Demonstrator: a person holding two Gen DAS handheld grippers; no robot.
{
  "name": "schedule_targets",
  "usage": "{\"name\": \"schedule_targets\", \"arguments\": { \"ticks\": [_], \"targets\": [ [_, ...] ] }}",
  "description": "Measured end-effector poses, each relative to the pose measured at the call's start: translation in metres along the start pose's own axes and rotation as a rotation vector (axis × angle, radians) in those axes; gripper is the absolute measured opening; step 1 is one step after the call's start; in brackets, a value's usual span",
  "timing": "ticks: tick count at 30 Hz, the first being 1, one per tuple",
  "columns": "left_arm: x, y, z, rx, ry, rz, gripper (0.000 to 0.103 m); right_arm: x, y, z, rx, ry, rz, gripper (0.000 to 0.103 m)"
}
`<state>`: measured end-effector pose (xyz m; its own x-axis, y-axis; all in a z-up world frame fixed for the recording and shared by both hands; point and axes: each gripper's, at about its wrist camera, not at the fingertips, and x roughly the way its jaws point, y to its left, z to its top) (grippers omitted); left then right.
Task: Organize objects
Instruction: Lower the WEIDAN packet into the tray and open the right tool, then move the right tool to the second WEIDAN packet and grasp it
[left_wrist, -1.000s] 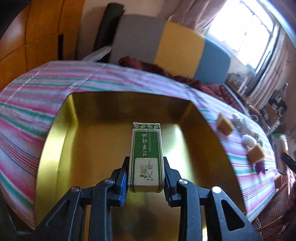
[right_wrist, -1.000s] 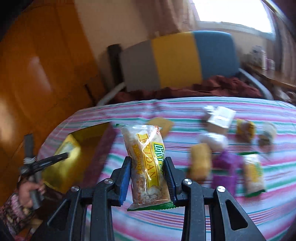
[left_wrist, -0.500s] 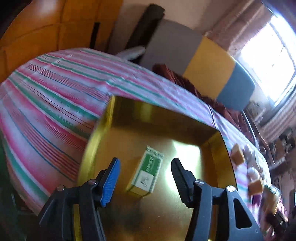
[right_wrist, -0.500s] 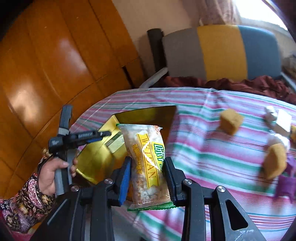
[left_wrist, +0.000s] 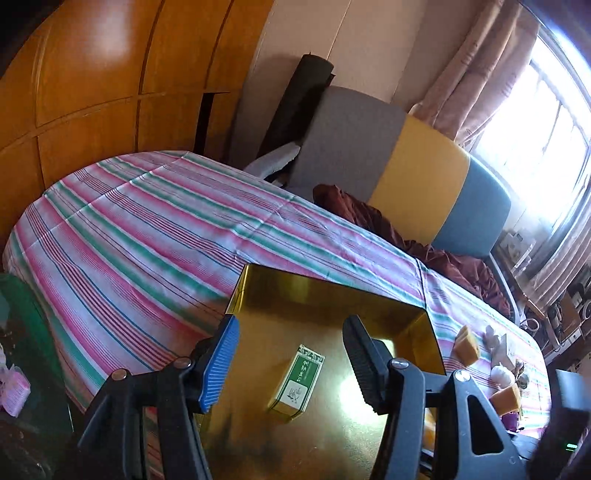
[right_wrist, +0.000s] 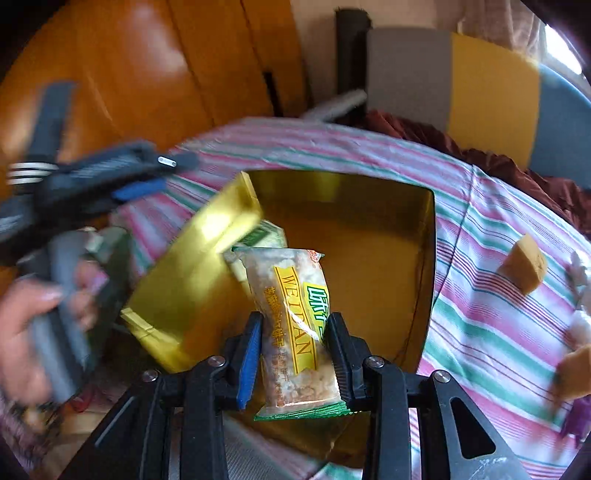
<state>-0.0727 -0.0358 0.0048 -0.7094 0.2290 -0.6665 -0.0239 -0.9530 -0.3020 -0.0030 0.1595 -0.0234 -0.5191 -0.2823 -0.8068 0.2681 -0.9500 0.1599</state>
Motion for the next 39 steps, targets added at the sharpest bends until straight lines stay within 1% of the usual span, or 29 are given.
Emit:
{"name": "schedule_targets", "arguments": {
  "ticks": [3,4,8,11,14,15,16,17,18,21,23,25,27,30,33,36,39],
  "targets": [
    [-0.007,0.004,0.005,-0.021,-0.01,-0.004,0.059,0.028,0.006,0.013,0.018,0.094,-0.06,0.036],
    [-0.01,0.005,0.008,-0.026,-0.018,-0.008,0.059,0.041,0.007,0.017,0.032,0.141,-0.07,0.036],
    [-0.024,0.009,0.017,-0.042,-0.061,-0.01,0.059,0.076,0.01,0.03,0.092,0.216,-0.067,0.036],
    [-0.031,0.015,0.021,-0.063,-0.084,-0.015,0.06,0.097,0.01,0.045,0.161,0.209,-0.051,0.037],
    [-0.03,0.021,0.022,-0.088,-0.08,-0.021,0.06,0.105,0.005,0.062,0.237,0.13,-0.026,0.038],
    [-0.028,0.022,0.022,-0.092,-0.072,-0.021,0.06,0.107,0.001,0.067,0.26,0.112,-0.015,0.04],
    [-0.026,0.023,0.022,-0.096,-0.063,-0.024,0.06,0.107,-0.001,0.071,0.278,0.1,-0.013,0.052],
    [-0.025,0.023,0.022,-0.099,-0.06,-0.025,0.06,0.105,-0.005,0.073,0.298,0.09,-0.013,0.063],
    [-0.024,0.023,0.021,-0.101,-0.06,-0.024,0.06,0.104,-0.007,0.075,0.314,0.081,-0.007,0.065],
    [-0.021,0.021,0.018,-0.093,-0.049,-0.027,0.06,0.09,-0.01,0.076,0.317,0.04,0.017,0.065],
    [-0.018,0.017,0.014,-0.086,-0.041,-0.029,0.06,0.072,-0.011,0.074,0.293,-0.004,0.024,0.065],
    [-0.015,0.011,0.01,-0.079,-0.023,-0.036,0.06,0.055,-0.006,0.072,0.258,-0.043,0.001,0.065],
    [-0.011,0.004,0.005,-0.069,-0.009,-0.044,0.06,0.035,-0.005,0.069,0.225,-0.086,-0.005,0.065],
    [-0.005,-0.009,-0.003,-0.034,0.013,-0.057,0.06,0.01,-0.006,0.064,0.183,-0.135,-0.032,0.065],
    [0.001,-0.022,-0.012,0.006,0.043,-0.062,0.06,-0.007,-0.009,0.057,0.162,-0.148,-0.061,0.068],
    [0.006,-0.034,-0.023,0.04,0.071,-0.07,0.06,-0.02,-0.017,0.047,0.159,-0.15,-0.077,0.069],
    [0.009,-0.049,-0.034,0.081,0.097,-0.095,0.063,-0.033,-0.027,0.035,0.147,-0.157,-0.103,0.07]
  ]
}}
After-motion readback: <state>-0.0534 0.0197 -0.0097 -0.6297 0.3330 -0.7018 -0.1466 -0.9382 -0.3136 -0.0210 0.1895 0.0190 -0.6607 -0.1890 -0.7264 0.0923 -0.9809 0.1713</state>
